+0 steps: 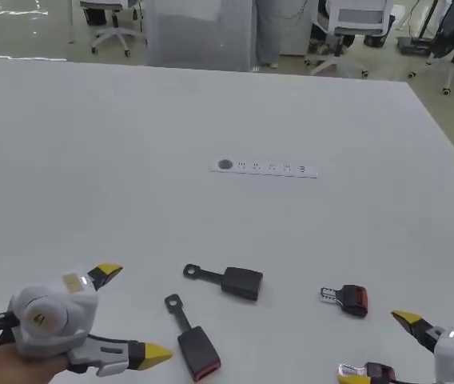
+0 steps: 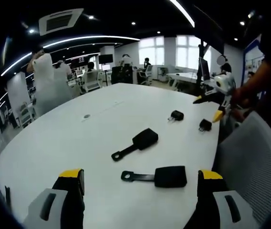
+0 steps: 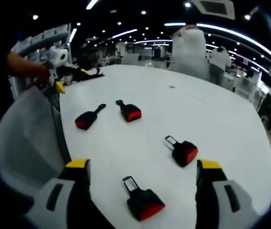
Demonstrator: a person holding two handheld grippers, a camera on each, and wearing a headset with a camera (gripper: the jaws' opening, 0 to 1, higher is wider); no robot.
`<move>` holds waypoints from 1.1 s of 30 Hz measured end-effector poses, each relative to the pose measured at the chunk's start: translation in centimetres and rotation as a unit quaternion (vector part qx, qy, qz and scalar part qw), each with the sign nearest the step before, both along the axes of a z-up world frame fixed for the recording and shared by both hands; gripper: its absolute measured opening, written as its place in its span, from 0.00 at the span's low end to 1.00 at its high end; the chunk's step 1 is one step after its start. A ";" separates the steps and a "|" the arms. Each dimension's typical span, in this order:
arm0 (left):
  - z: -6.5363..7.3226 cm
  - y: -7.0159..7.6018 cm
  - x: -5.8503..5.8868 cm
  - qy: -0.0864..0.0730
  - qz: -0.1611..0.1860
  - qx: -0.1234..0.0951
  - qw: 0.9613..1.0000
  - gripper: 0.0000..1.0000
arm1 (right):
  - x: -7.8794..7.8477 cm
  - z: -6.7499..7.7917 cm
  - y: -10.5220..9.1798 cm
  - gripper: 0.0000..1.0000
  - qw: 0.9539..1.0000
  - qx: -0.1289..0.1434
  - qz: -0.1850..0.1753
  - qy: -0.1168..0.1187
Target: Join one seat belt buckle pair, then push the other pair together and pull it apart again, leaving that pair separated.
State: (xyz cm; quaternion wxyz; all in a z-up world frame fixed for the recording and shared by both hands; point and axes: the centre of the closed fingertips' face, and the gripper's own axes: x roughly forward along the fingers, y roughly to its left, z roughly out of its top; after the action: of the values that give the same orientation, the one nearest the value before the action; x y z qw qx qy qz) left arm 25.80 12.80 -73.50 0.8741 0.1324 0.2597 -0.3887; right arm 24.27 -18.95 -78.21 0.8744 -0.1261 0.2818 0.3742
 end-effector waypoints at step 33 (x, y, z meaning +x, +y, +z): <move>-1.6 -1.7 -0.9 0.013 -0.089 0.058 0.994 0.99 | -1.7 -1.7 -1.1 0.88 0.997 -0.030 0.062 0.039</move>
State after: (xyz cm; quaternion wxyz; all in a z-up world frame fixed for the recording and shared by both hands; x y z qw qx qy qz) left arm 24.92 11.15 -75.11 0.8231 0.2005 0.2807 -0.4512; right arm 22.56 -20.07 -79.88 0.8337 -0.1551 0.3184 0.4237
